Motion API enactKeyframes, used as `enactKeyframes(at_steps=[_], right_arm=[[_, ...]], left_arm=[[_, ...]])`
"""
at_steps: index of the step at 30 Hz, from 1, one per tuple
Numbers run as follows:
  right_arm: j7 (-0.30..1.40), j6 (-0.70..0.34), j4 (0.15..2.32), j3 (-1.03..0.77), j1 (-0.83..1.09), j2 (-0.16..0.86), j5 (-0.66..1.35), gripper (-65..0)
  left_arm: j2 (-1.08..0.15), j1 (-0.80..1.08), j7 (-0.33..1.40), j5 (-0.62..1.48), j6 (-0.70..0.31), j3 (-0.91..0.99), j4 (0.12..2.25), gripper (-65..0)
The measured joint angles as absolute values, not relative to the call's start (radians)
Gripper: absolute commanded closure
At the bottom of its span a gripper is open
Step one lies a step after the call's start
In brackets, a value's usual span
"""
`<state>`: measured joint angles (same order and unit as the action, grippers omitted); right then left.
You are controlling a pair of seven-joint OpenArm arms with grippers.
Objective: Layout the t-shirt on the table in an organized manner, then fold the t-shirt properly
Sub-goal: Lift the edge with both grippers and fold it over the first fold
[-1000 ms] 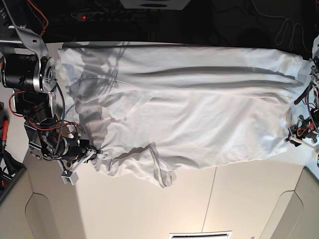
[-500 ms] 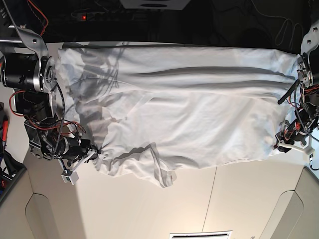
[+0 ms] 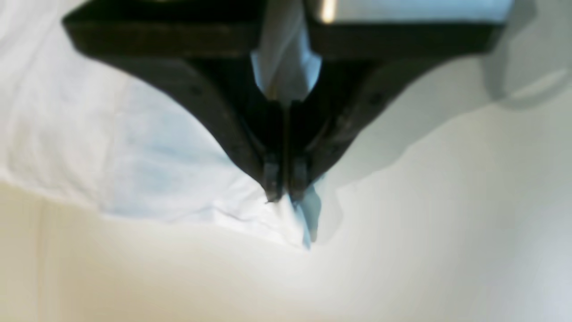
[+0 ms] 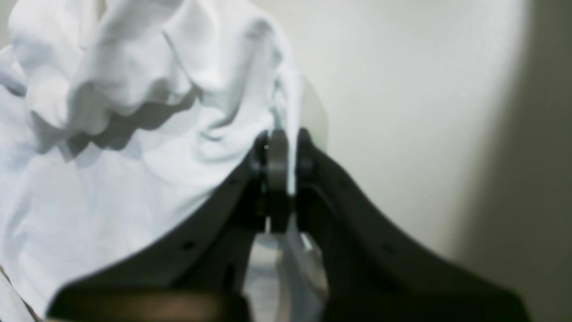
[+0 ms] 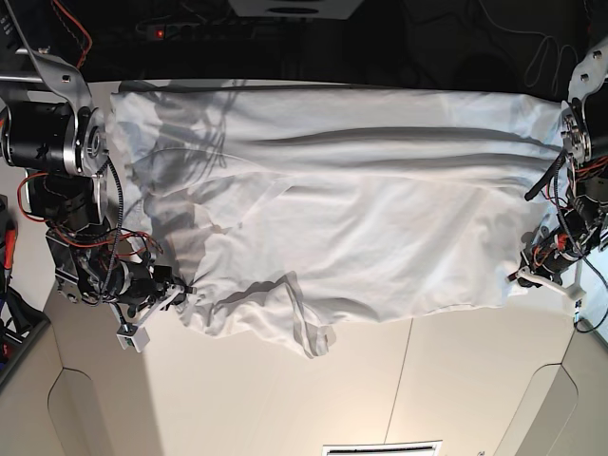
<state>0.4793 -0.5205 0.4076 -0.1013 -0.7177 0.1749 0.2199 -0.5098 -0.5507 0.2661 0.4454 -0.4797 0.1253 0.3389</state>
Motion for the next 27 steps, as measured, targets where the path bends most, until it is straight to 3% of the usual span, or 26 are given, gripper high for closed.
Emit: enactKeyframes(at_steps=[4,14,27], right_arm=[[0.568,-0.544,0.462,-0.102,-0.706,0.187,0.299,0.0],[0.610,-0.557,0.915,-0.102,-0.478,0.221,0.341,0.0],[0.738,-0.561,1.365,-0.102,-0.259,0.223,0.397,0.0]], left_arm=[[-0.510,-0.528,0.284,0.461,-0.501,0.181,0.412,0.0],[-0.509,-0.352,0.396,0.540,-0.683,0.471,0.642,0.0],[-0.509,-0.153,0.577,0.752,-0.685,0.531,0.998,0.0]])
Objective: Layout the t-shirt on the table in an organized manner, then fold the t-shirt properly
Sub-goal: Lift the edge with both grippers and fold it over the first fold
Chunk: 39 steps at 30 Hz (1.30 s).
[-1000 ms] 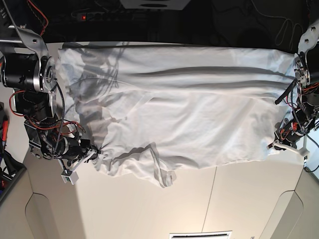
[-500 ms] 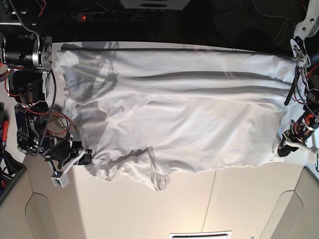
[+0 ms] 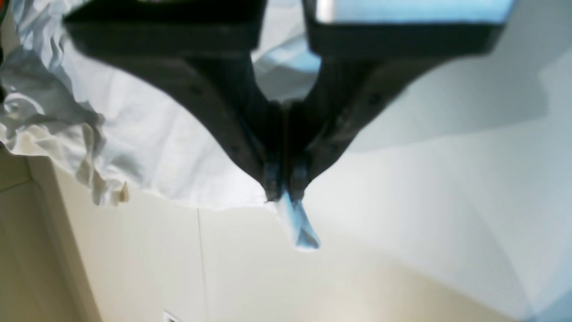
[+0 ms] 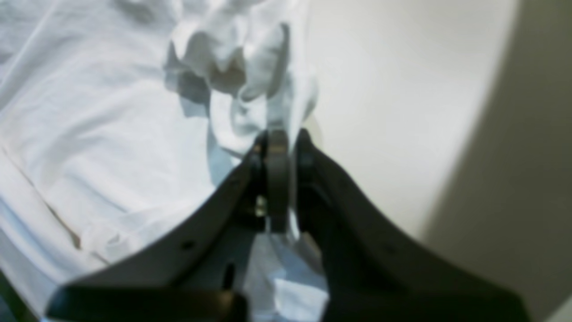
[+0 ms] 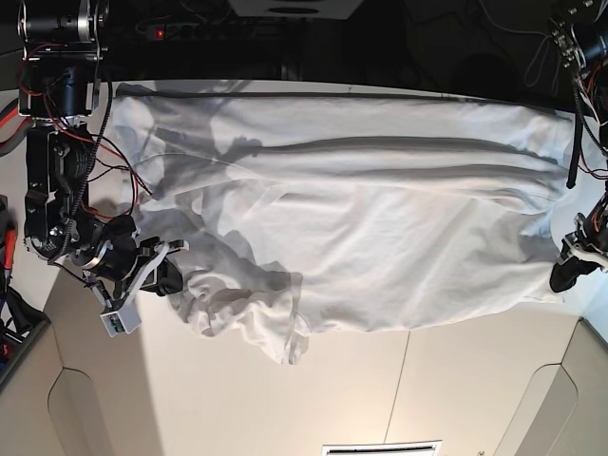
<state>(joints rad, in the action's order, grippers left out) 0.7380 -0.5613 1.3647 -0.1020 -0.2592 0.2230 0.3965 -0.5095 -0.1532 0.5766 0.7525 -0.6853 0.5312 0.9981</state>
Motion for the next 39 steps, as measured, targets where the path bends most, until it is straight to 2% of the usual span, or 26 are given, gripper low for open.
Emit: enactKeyframes(at_steps=[5,10,14,18,22,25,39], right_arm=[[0.752,-0.561,1.390,-0.124,-0.246,0.227,0.412,0.0],[0.757,-0.588,1.394,-0.231,-0.247,0.228,0.460,0.0],[0.765,-0.589,1.394,-0.276,-0.244,0.266,0.464,0.0],[0.809,-0.596,1.394,-0.280,-0.244,0.319,0.529,0.0],[0.886,-0.591,1.394,-0.281,-0.244,0.327,0.601,0.0],[0.884,-0.590,1.396,-0.281,-0.228,0.330,0.660,0.0],[0.895,-0.599,1.500,-0.287,-0.044,0.366,0.666,0.0]], left_arm=[[-0.509,-0.122,0.585,0.757,-0.686,0.539,1.050,0.0],[-0.509,-0.097,0.588,0.819,-0.686,0.612,1.056,0.0],[-0.509,-0.067,0.588,0.833,-0.686,0.671,1.056,0.0],[-0.506,-0.041,0.622,0.846,-0.689,0.684,1.056,0.0],[-0.505,-0.010,0.682,0.928,-0.687,0.684,1.057,0.0],[-0.504,0.014,0.726,0.967,-0.686,0.685,1.058,0.0],[-0.504,0.069,0.807,1.039,-0.686,0.730,1.114,0.0]])
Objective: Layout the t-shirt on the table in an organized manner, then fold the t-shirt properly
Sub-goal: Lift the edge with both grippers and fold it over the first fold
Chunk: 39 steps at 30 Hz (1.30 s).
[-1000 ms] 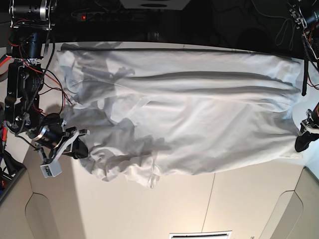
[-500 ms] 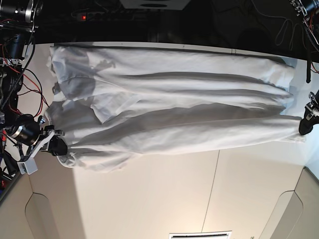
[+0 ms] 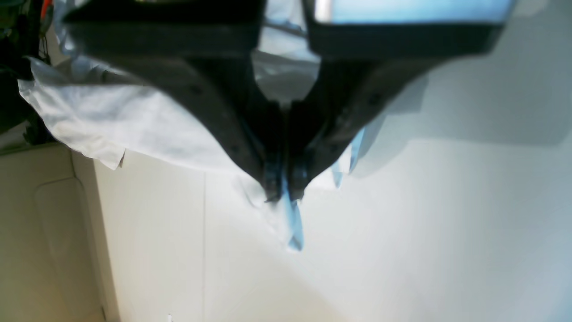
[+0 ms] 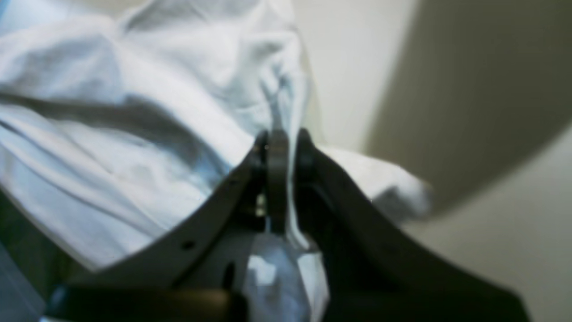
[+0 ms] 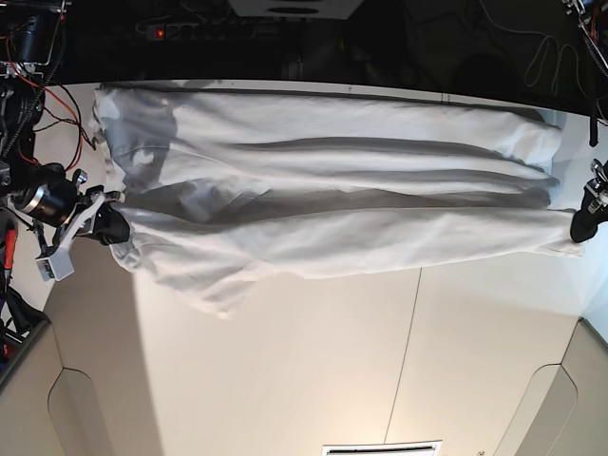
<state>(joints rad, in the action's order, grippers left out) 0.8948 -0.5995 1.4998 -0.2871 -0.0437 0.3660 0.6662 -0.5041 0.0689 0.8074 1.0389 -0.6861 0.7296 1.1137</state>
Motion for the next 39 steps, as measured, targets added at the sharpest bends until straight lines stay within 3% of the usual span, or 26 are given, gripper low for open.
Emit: enactKeyframes(at_steps=[6,14,24,36,39], right_arm=[[0.916,-0.604,1.508,-0.317,-0.036,0.393,0.678,0.0],[1.093,-0.603,1.508,-0.330,-0.036,0.396,0.799,0.0],[1.197,-0.603,1.515,-0.381,-0.031,0.396,0.939,0.0],[1.104,-0.614,1.763,-0.522,0.186,0.374,0.949,0.0],[1.063,-0.614,1.761,-0.526,0.216,0.361,0.862,0.0]], left_arm=[[-0.504,0.089,0.816,1.045,-0.688,0.757,1.131,0.0],[-0.504,0.141,0.835,1.052,-0.688,0.759,1.131,0.0],[-0.504,0.141,0.846,1.053,-0.688,0.759,1.131,0.0],[-0.504,0.141,0.854,1.057,-0.688,0.759,1.131,0.0],[-0.504,0.141,0.894,1.055,-0.688,0.759,1.131,0.0]])
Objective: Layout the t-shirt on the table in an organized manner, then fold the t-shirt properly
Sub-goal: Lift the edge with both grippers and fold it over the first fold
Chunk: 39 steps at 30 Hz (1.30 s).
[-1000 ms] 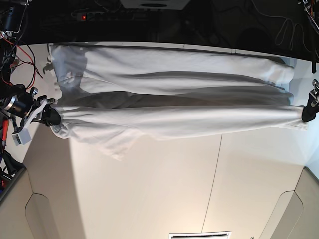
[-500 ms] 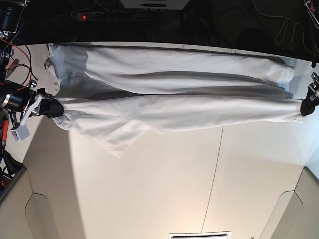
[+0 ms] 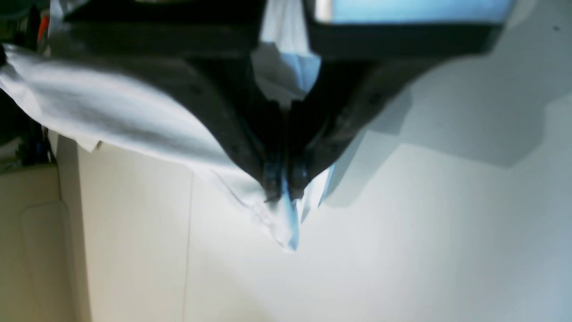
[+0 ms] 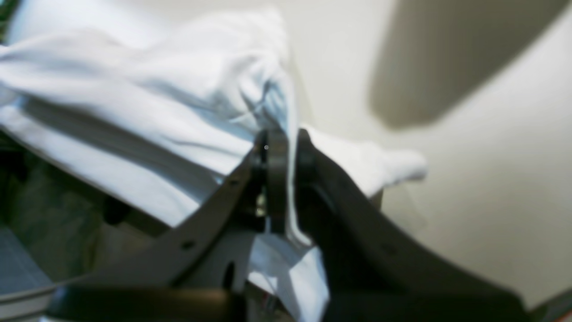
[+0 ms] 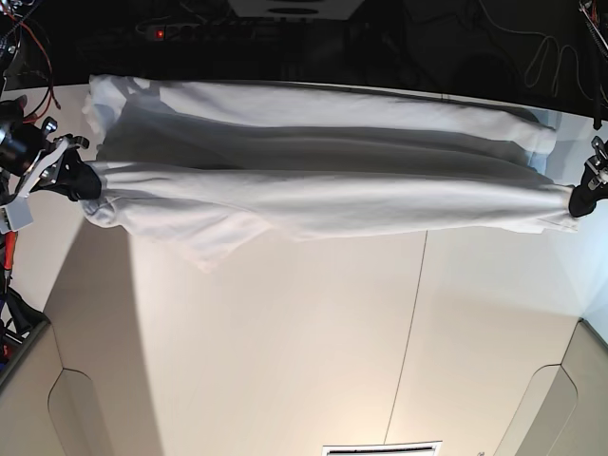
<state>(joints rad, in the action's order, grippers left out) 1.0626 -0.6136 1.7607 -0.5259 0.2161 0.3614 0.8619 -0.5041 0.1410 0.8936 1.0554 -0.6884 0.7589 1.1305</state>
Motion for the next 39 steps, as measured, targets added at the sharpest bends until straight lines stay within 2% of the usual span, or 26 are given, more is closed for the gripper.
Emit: enactKeyframes(at_steps=[5,11,18,24,25,27,28,29,39], right_arm=[[0.991,-0.611,1.727,-0.524,0.266,0.360,0.790,0.0],[0.858,-0.622,1.533,-0.523,0.249,0.357,0.729,0.0],[0.834,-0.623,1.237,-0.522,0.155,0.355,0.720,0.0],[0.840,-0.613,1.198,-0.523,0.125,0.354,0.766,0.0],[0.857,-0.609,1.206,-0.523,0.125,0.354,0.781,-4.1],[0.901,-0.598,1.231,-0.523,0.125,0.355,0.809,-19.6],[0.918,-0.593,1.251,-0.524,0.125,0.355,0.826,-24.6],[0.939,-0.594,1.268,-0.525,0.126,0.355,0.833,-26.8],[0.997,-0.589,1.567,-0.644,0.133,0.358,0.836,-26.9]], left_arm=[[-0.504,0.141,0.947,1.055,-0.688,0.759,1.131,0.0],[-0.501,0.141,0.949,0.986,-0.694,0.756,1.131,0.0],[-0.498,0.141,0.941,0.895,-0.701,0.727,1.131,0.0],[-0.493,0.141,0.882,0.855,-0.701,0.720,1.131,0.0],[-0.493,0.141,0.881,0.855,-0.701,0.720,1.131,-5.7],[-0.493,0.141,0.860,0.850,-0.700,0.720,1.131,-14.0],[-0.496,0.141,0.855,0.847,-0.694,0.722,1.131,-14.8],[-0.501,0.141,0.855,0.844,-0.693,0.724,1.131,-14.8],[-0.501,0.141,0.852,0.851,-0.693,0.727,1.131,-14.8]])
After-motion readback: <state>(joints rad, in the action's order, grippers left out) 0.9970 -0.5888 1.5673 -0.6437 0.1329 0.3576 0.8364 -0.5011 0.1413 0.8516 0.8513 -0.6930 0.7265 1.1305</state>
